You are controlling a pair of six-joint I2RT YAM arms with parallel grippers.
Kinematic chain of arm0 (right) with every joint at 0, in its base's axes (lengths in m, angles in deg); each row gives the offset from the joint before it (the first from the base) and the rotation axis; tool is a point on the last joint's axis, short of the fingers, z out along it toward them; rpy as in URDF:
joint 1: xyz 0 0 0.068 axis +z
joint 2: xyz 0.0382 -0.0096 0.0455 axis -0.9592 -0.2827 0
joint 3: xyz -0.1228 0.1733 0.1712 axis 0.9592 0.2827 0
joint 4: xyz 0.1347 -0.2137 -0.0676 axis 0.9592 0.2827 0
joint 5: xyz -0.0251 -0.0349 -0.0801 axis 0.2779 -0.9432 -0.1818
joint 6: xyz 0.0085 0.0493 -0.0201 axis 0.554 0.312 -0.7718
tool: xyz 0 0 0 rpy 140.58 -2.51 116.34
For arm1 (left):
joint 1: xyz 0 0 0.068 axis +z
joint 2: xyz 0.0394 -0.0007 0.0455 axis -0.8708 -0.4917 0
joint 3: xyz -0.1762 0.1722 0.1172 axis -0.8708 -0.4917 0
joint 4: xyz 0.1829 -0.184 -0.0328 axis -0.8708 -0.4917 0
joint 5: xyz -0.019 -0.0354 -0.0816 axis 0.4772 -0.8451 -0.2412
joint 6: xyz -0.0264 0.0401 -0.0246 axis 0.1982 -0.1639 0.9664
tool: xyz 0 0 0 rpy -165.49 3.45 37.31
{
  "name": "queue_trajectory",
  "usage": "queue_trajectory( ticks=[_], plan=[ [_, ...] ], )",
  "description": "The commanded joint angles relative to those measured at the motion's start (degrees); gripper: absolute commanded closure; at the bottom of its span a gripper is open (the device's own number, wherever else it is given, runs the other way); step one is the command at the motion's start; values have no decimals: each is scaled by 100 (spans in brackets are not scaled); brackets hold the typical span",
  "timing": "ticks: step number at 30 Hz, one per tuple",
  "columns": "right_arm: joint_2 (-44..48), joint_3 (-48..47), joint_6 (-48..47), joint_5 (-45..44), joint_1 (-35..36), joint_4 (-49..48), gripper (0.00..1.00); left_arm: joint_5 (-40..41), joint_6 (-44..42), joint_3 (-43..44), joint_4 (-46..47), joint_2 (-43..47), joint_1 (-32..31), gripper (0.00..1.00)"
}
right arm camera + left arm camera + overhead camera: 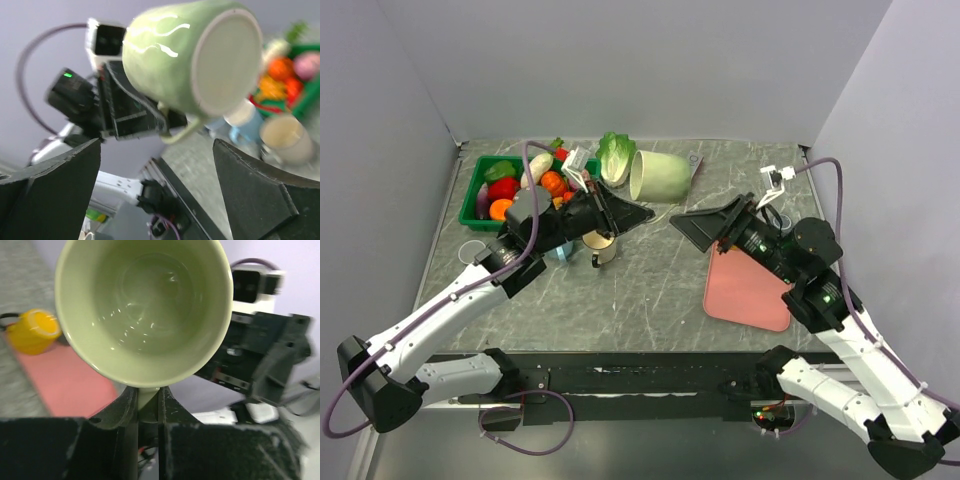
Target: Turn the mug right side up
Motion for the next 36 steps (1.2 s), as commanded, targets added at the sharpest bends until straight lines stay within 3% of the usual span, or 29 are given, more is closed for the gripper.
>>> queue_trajectory(
  ticks=[1, 6, 10, 16, 23, 31, 36],
  plan=[
    [372, -159, -186, -749, 33, 1590, 0, 818, -941, 376, -859, 190, 7, 99],
    [409, -509, -221, -2037, 24, 3767, 0, 1414, -1399, 114, -1469, 14, 7, 99],
    [312, -633, -335, -2945, 15, 4475, 0, 1846, -1504, -36, -1513, -275, -63, 99],
    [198, -616, -449, -4281, 6, 4914, 0, 2890, -1680, 358, -1960, -1521, -397, 99],
    [-250, -721, -704, -4766, -38, 5169, 0, 3953, -1558, 860, -2400, -2552, -696, 99],
    [-540, -607, -924, -4582, -99, 4906, 0, 4861, -1444, 1431, -2857, -3615, -933, 99],
    [-725, -554, -784, -4389, -125, 4950, 0, 5098, -1241, 1081, -2559, -3652, -951, 99]
  ],
)
